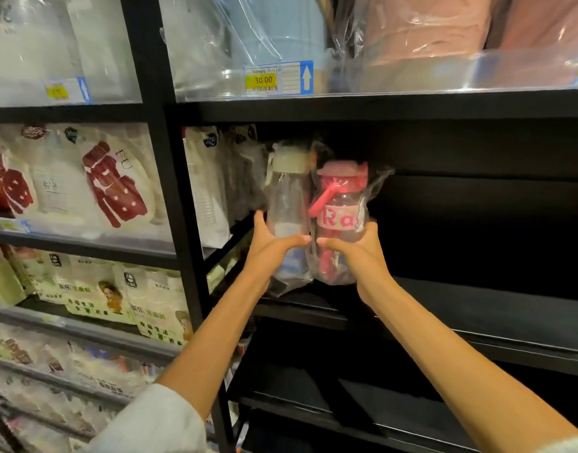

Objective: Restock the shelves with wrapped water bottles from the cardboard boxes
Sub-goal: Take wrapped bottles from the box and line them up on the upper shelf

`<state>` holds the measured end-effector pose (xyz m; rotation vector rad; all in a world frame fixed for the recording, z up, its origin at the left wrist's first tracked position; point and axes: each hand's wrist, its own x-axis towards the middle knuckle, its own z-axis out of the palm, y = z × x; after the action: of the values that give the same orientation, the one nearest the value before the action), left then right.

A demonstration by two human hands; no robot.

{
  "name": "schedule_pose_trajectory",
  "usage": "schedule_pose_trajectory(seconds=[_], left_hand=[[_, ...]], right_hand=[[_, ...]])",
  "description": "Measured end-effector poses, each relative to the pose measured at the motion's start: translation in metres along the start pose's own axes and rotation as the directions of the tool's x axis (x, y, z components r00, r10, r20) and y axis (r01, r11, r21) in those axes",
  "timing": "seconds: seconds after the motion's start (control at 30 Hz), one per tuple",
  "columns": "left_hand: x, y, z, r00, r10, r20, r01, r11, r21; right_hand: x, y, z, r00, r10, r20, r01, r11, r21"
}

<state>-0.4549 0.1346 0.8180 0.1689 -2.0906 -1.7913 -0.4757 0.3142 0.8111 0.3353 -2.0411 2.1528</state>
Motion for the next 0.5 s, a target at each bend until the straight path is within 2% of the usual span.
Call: schedule_pose_trajectory(seconds=[0.17,0.3,0.4,0.43,0.5], left_hand=[[0.045,-0.027,0.012,0.998,-0.068,-0.015,0.068,0.998,0.018],[0.079,-0.051,0.021,0.978,-0.203,-0.050,0.203,0.979,0.006],[0.099,-0.060,0.021,0.940,-0.333,0.074,0.338,0.939,-0.068],[0.107,-0.062,0.023,0.934,-0.336,0.121,0.344,0.937,-0.059],[0.125,-0.065,0.030,0.951,-0.272,0.144,0.279,0.960,-0.028]], right_hand=[[0.040,0.032,0.013,0.987,0.149,-0.066,-0.151,0.988,-0.023],[0.066,0.058,0.018,0.956,0.262,-0.131,-0.262,0.965,0.014],[0.086,0.066,0.017,0.937,0.343,0.073,-0.340,0.939,-0.050],[0.093,0.067,0.019,0.944,0.308,0.116,-0.303,0.951,-0.054],[0.110,0.070,0.023,0.998,0.069,0.015,-0.068,0.996,-0.051]])
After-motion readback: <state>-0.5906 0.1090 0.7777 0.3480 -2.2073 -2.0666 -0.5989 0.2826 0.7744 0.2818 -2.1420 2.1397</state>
